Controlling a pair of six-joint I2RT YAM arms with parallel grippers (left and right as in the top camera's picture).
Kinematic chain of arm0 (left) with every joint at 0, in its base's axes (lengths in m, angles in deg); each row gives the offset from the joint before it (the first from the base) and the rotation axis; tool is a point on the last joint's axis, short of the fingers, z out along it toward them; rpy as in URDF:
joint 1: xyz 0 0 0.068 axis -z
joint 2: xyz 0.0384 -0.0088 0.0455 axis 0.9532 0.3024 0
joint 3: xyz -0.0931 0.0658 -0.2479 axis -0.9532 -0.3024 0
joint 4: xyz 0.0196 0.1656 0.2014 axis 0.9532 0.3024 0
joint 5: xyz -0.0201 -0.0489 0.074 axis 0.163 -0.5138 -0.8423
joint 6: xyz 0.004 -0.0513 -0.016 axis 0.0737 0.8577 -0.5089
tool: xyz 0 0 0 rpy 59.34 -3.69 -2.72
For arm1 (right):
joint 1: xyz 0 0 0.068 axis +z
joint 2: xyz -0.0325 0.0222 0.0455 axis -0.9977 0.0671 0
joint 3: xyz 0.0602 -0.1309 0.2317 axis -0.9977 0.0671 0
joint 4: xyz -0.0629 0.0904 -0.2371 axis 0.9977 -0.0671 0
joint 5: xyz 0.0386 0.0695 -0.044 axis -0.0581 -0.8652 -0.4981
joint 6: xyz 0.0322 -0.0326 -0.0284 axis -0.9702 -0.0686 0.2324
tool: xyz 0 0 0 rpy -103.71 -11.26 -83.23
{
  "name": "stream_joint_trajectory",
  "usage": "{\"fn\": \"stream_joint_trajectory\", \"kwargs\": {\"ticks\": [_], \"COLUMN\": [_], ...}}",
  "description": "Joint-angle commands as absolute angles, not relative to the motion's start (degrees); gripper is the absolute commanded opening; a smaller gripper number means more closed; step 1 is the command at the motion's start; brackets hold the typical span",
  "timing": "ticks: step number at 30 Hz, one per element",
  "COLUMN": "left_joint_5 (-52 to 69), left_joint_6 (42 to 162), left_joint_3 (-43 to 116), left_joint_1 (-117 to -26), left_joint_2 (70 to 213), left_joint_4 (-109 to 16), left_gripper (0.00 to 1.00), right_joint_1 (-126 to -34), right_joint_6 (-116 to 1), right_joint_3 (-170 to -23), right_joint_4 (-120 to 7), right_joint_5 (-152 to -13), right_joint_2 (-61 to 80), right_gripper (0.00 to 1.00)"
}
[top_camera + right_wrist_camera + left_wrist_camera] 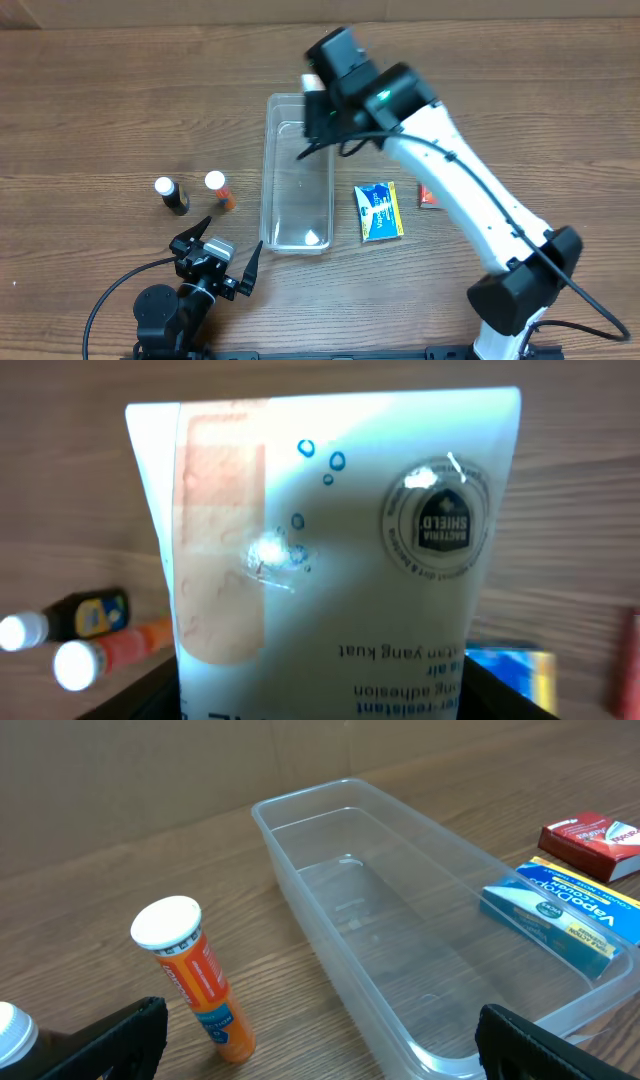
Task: Pack container
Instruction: 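Carry the Hansaplast box into the container and release it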
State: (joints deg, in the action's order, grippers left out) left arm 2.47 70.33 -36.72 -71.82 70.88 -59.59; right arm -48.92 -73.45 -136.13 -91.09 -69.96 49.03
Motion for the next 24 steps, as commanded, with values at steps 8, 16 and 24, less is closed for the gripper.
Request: {"fn": "stream_joint_trajectory", "kwargs": {"ticks": [8,16,24], "left_joint_5": [2.8,2.8,2.8], "left_joint_6": [69.7,69.7,69.7], "left_joint_3": [-37.1,-37.1,-37.1], "left_joint_1": [-72.4,-72.4,-72.4], "left_joint_2": [70.5,70.5,70.5], "left_joint_4": [-59.8,-59.9,-59.9], "left_gripper": [1.00,1.00,1.00], "right_joint_1": [-46.8,-46.8,-50.5], "right_joint_6": [-78.0,-78.3,-74.9], "right_joint_3": [-127.6,-128.2,-133.3], "right_joint_4": [-74.1,-68.5,-82.7], "right_joint_5": [-72.5,-74.6,-69.7], "right_joint_2": [60.7,63.5,51.3], "right_gripper": [0.67,0.85,0.99]}}
